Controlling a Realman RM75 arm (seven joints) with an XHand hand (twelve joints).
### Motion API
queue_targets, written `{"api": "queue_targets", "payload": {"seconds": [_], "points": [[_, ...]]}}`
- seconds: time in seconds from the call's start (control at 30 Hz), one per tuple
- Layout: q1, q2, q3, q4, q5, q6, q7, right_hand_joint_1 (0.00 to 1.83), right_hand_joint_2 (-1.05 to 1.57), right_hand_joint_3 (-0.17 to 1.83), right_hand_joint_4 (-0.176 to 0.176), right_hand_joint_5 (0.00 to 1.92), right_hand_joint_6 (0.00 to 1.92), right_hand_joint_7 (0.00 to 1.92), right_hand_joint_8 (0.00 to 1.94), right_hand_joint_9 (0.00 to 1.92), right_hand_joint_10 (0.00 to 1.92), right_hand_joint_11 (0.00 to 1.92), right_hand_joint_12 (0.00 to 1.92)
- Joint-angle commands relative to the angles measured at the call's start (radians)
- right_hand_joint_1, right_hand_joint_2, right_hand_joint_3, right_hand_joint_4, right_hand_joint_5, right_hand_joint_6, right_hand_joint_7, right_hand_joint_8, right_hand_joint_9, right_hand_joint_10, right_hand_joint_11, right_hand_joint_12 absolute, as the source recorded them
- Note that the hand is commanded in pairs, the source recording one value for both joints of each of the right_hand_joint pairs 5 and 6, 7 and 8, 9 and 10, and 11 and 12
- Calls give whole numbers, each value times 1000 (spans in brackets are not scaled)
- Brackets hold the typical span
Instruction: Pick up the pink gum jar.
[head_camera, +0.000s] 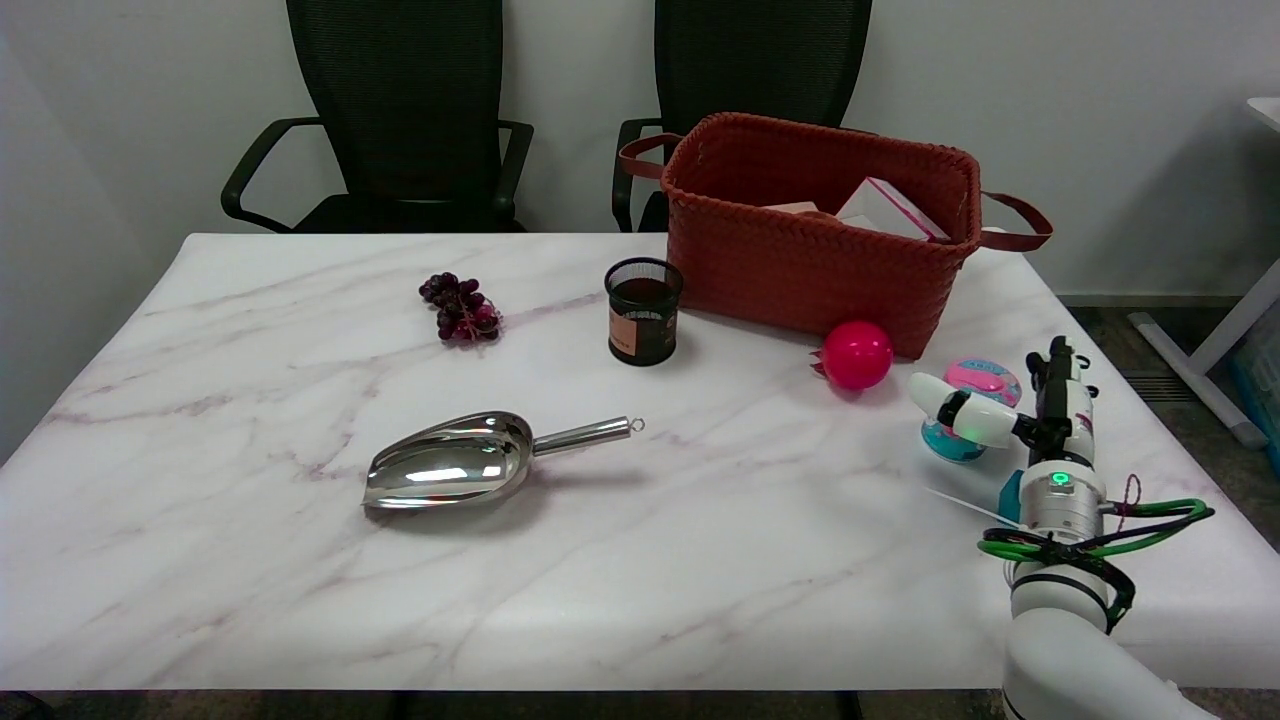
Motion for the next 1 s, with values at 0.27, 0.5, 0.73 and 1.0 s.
{"api": "queue_targets", "payload": {"seconds": [0.27, 0.5, 0.73, 1.0], "points": [[-1, 4, -6, -17, 31, -14, -6, 1266, 95, 672, 0, 0, 0, 196, 196, 121, 121, 0, 0], [3, 4, -7, -24, 31, -38, -6, 1289, 163, 659, 0, 0, 0, 241, 241, 235, 235, 0, 0], [3, 4, -7, -34, 31, -54, 1, 1305, 220, 715, 0, 0, 0, 293, 293, 274, 274, 0, 0], [6, 4, 7, -66, 31, -109, 2, 1316, 261, 813, 0, 0, 0, 377, 377, 348, 348, 80, 80]]}}
